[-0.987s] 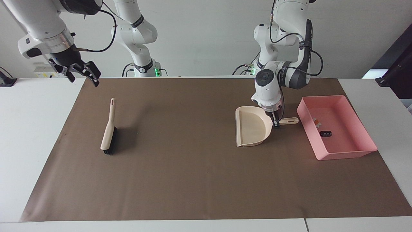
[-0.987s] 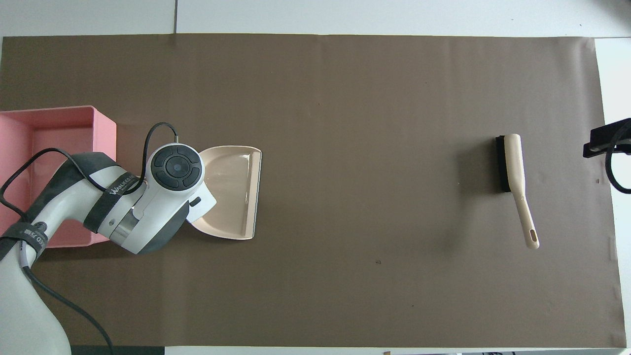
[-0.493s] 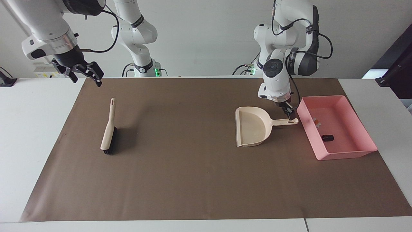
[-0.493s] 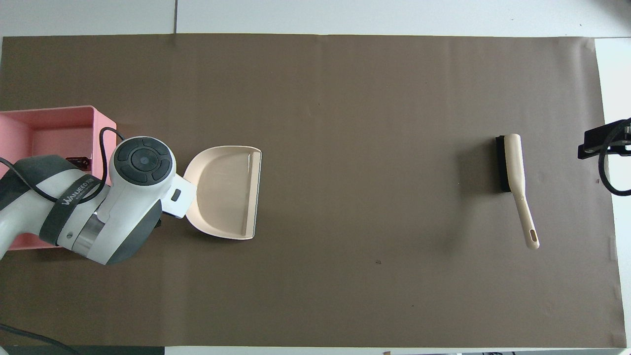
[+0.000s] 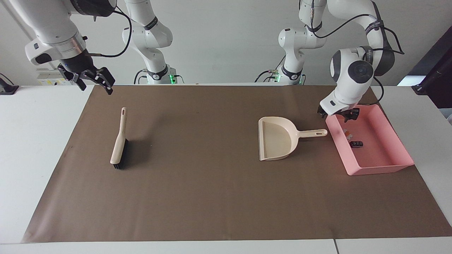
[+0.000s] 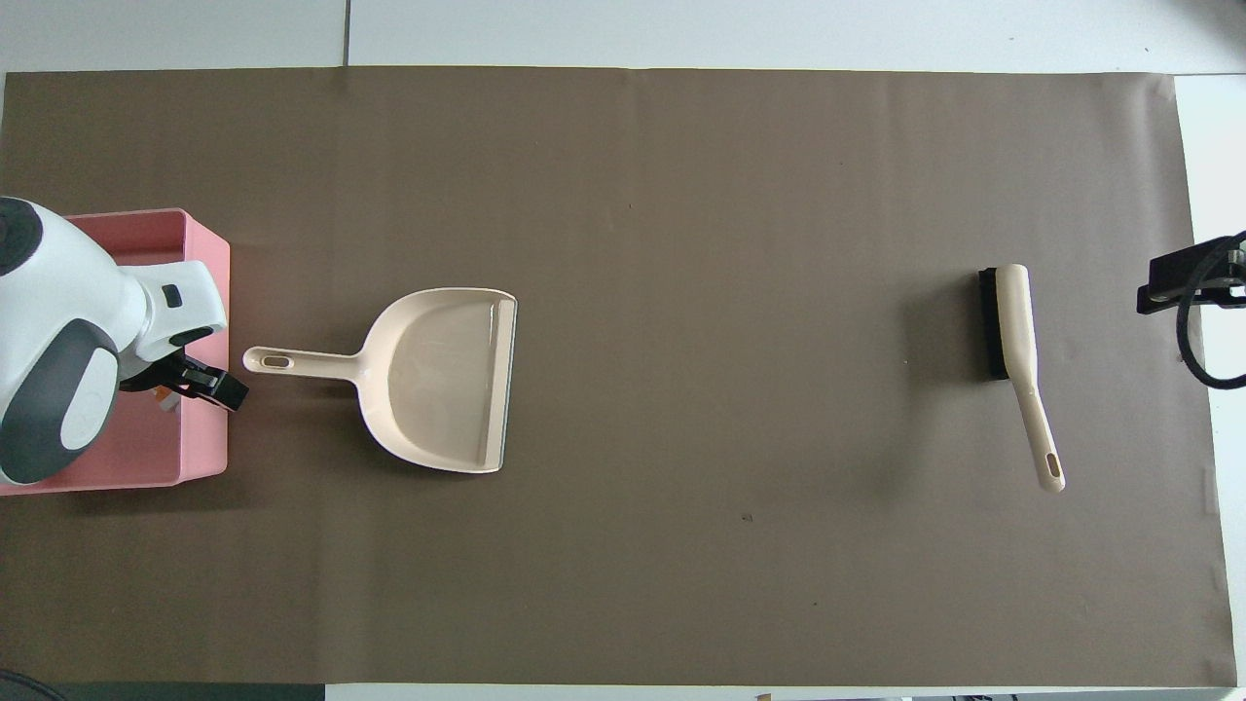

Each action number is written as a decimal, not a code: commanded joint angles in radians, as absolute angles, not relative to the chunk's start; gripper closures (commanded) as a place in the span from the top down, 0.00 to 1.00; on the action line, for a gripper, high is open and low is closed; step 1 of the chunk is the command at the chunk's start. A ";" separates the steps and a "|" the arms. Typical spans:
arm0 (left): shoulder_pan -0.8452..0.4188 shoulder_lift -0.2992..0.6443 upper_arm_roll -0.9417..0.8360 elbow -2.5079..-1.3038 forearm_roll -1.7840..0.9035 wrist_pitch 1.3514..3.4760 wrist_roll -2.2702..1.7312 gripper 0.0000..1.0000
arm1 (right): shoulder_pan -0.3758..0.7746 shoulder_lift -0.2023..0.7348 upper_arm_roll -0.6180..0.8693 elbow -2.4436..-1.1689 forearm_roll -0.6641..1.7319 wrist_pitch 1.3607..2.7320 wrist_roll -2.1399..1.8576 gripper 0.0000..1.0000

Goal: Clean e-waste and dump in bin

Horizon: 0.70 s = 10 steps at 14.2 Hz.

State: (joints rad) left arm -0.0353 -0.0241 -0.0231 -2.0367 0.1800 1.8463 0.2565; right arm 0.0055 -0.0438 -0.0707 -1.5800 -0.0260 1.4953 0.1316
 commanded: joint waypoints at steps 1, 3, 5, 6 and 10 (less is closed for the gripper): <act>0.012 -0.022 -0.029 -1.893 0.108 1.746 0.222 0.98 | -0.008 -0.064 -0.058 -1.605 -0.025 1.517 0.098 1.00; 0.020 -0.021 -0.028 -1.807 0.060 1.680 0.193 0.98 | -0.008 -0.064 -0.058 -1.605 -0.023 1.517 0.098 1.00; 0.020 -0.021 -0.026 -1.709 0.040 1.609 0.155 0.98 | -0.006 -0.061 -0.057 -1.600 -0.026 1.516 0.097 1.00; 0.020 -0.017 -0.026 -1.660 0.025 1.576 0.144 0.98 | -0.006 -0.057 -0.042 -1.594 -0.028 1.514 0.097 1.00; 0.018 -0.009 -0.026 -1.505 -0.012 1.461 0.120 0.98 | -0.008 -0.054 -0.023 -1.588 -0.034 1.519 0.100 1.00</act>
State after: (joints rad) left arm 0.0174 -0.0306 -0.0244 -1.5932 0.0080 1.5296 0.1414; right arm 0.0065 -0.0442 -0.0362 -1.5790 -0.0261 1.5009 0.1146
